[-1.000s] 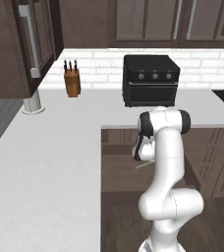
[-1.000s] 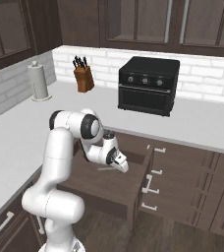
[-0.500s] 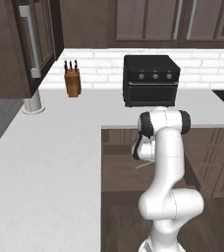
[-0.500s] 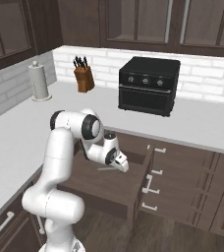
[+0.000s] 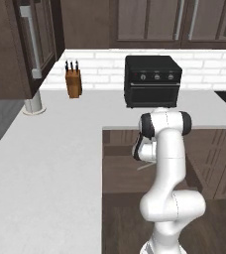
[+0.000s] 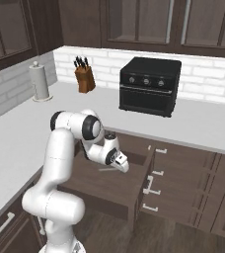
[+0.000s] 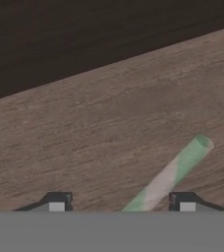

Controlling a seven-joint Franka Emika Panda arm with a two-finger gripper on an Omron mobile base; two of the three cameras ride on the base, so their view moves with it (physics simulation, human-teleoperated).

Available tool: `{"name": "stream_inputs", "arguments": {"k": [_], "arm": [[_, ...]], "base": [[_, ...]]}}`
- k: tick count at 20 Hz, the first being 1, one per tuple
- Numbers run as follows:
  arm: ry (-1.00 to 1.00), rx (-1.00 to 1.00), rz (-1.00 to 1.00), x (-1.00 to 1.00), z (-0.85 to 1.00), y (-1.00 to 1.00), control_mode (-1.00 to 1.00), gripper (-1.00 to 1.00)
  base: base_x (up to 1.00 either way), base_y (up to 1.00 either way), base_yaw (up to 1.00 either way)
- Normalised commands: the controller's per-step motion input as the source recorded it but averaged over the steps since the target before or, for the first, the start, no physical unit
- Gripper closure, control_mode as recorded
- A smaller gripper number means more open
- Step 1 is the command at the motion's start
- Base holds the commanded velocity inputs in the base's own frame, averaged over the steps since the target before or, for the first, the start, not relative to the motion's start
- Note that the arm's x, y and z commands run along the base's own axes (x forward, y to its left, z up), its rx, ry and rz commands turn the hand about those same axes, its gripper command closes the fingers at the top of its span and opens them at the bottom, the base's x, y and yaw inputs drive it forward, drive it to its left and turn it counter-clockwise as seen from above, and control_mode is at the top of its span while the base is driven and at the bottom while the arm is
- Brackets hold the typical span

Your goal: Take a straw from the drawer in front and place it inside the glass cup on the dining counter.

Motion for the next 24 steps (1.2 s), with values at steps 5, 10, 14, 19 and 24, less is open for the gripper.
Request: {"name": "stream_inputs", "arguments": {"k": [5,10,14,19,24], "arm": [[0.00,0.00,-0.06,0.00,-0.23,-0.10,-1.00,1.00],[0.00,0.00,-0.07,-0.07,-0.06,-0.19,-1.00,1.00],[0.00,0.00,-0.08,-0.16,0.00,-0.24,-1.00,1.00],[0.00,0.01,-0.08,-0.17,0.00,-0.25,-1.00,1.00],[-0.02,0.00,-0.02,-0.31,0.42,-0.03,-1.00,1.00]], "base": [[0.00,0.00,0.00],[0.00,0.00,0.00],[0.00,0.00,0.00],[0.00,0.00,0.00],[0.00,0.00,0.00]]}}
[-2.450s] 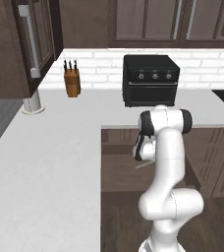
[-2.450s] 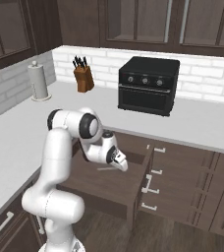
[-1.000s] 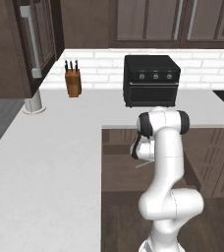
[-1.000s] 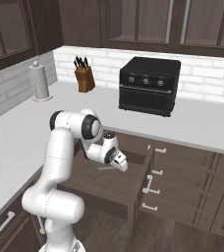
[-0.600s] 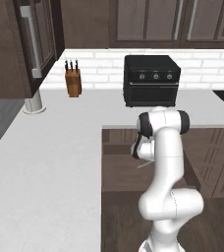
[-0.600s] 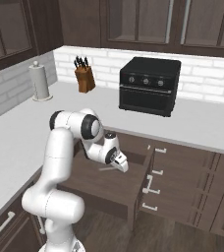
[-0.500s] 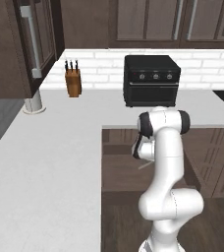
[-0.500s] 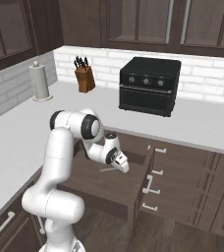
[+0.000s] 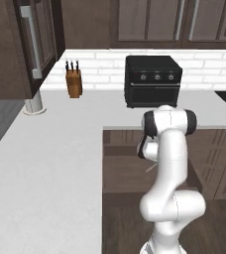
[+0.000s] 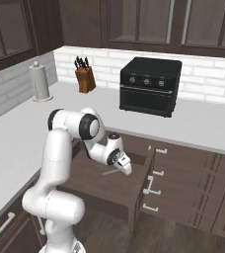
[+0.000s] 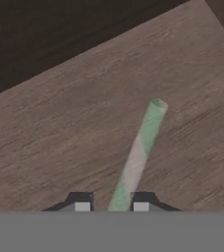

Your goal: Take a straw from the drawer in front and place it inside the glass cup on the dining counter.

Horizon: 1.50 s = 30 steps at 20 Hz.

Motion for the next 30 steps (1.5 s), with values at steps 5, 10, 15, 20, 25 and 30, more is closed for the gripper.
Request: {"name": "stream_inputs", "arguments": {"k": [5,10,15,20,25,30], "arm": [[-0.15,0.05,-0.01,-0.43,1.00,0.00,-1.00,1.00],[-0.16,0.03,-0.02,-0.26,1.00,0.03,-1.00,1.00],[-0.16,0.00,0.00,-0.03,1.00,0.17,-1.00,1.00],[-0.08,0.00,0.00,0.00,1.00,0.16,-1.00,1.00],[-0.01,0.00,0.00,-0.26,1.00,0.14,-1.00,1.00],[0.00,0.00,0.00,-0.58,1.00,0.06,-1.00,1.00]], "base": [[0.00,0.00,0.00],[0.00,0.00,0.00],[0.00,0.00,0.00],[0.00,0.00,0.00],[0.00,0.00,0.00],[0.00,0.00,0.00]]}}
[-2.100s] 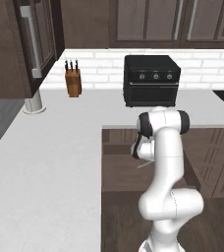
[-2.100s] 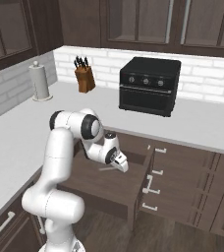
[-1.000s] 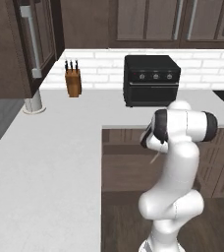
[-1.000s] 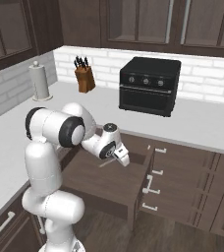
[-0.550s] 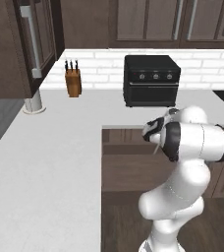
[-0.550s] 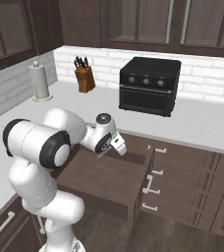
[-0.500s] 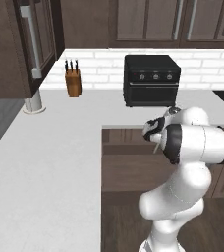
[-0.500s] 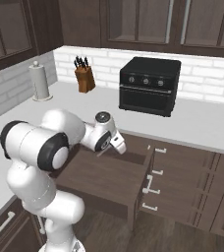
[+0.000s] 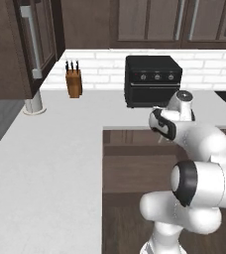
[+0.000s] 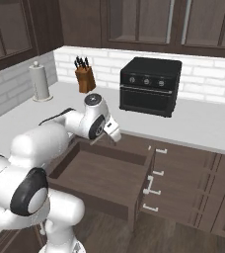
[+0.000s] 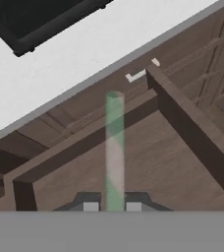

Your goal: Take a straw from the drawer in front and place it inside the glass cup on the dining counter.

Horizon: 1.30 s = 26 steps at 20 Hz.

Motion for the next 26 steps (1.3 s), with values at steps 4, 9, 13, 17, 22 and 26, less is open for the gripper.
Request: {"name": "stream_inputs", "arguments": {"k": [4,9,13,17,22,26], "arm": [[0.00,0.00,0.00,-0.84,1.00,0.00,-1.00,1.00],[0.00,0.00,0.00,-0.90,1.00,0.00,-1.00,1.00],[0.00,-0.01,0.00,-0.85,1.00,0.03,-1.00,1.00],[0.00,-0.05,0.00,-0.93,0.93,0.07,-1.00,1.00],[-0.03,-0.06,0.00,-0.89,0.41,0.00,-1.00,1.00],[-0.04,-0.04,0.00,-0.50,0.01,0.00,1.00,1.00]], "base": [[0.00,0.00,0.00],[0.00,0.00,0.00],[0.00,0.00,0.00],[0.00,0.00,0.00],[0.00,0.00,0.00],[-0.50,0.00,0.00]]}}
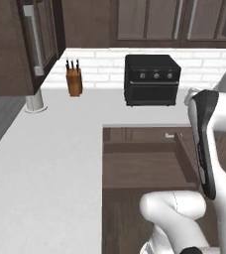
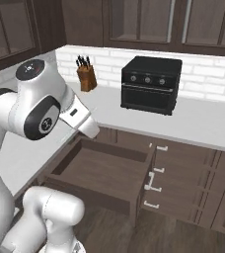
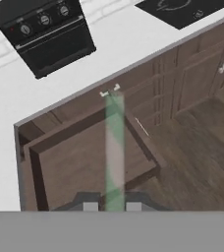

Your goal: Take a straw from the drawer in front and place it inside the glass cup on the dining counter.

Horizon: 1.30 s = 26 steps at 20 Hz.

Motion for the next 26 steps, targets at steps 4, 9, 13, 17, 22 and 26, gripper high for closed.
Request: {"name": "stream_inputs", "arguments": {"k": [4,9,13,17,22,26], "arm": [[0.00,0.00,0.00,0.00,0.00,0.00,1.00,1.00],[0.00,0.00,0.00,0.00,0.00,0.00,1.00,1.00],[0.00,0.00,0.00,0.00,0.00,0.00,1.00,1.00],[0.00,0.00,0.00,0.00,0.00,0.00,1.00,1.00],[0.00,0.00,0.00,0.00,0.00,0.00,1.00,1.00],[0.00,0.00,0.00,0.00,0.00,0.00,1.00,1.00]], "base": [[-1.00,-0.17,-0.10],[-1.00,-0.61,-0.24],[-0.35,-0.72,-0.56],[0.00,-0.56,-0.78],[0.00,-0.57,-0.82],[0.00,-0.61,-0.82]]}}
